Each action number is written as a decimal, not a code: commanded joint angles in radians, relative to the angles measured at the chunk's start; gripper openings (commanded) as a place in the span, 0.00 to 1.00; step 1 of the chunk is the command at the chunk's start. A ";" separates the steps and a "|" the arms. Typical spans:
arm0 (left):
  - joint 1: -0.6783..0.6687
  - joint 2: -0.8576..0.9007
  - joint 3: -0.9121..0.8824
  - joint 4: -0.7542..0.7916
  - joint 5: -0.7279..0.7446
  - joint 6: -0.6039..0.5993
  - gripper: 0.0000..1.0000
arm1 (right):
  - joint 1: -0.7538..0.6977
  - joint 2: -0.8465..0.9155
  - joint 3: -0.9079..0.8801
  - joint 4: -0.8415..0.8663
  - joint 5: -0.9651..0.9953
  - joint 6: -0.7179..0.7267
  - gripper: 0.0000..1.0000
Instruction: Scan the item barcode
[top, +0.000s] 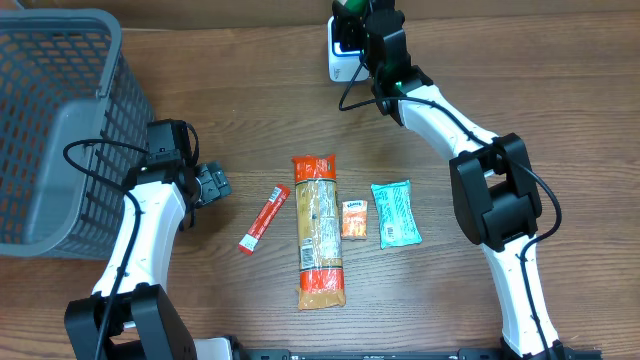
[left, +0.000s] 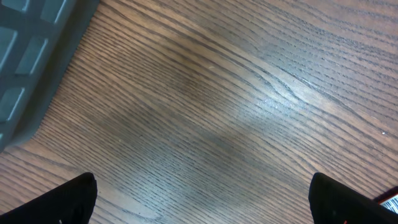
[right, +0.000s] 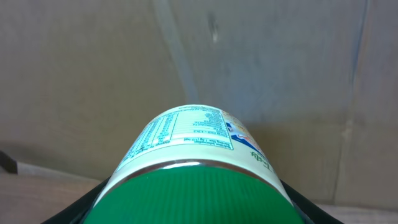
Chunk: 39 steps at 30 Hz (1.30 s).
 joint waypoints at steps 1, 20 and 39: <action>-0.003 -0.004 0.019 0.003 0.007 0.009 1.00 | 0.000 0.040 0.018 0.059 0.013 0.002 0.15; -0.003 -0.004 0.019 0.003 0.007 0.009 1.00 | -0.003 -0.238 0.020 -0.123 0.010 -0.086 0.22; -0.003 -0.004 0.019 0.003 0.007 0.009 1.00 | -0.314 -0.638 -0.137 -1.619 0.008 -0.016 0.22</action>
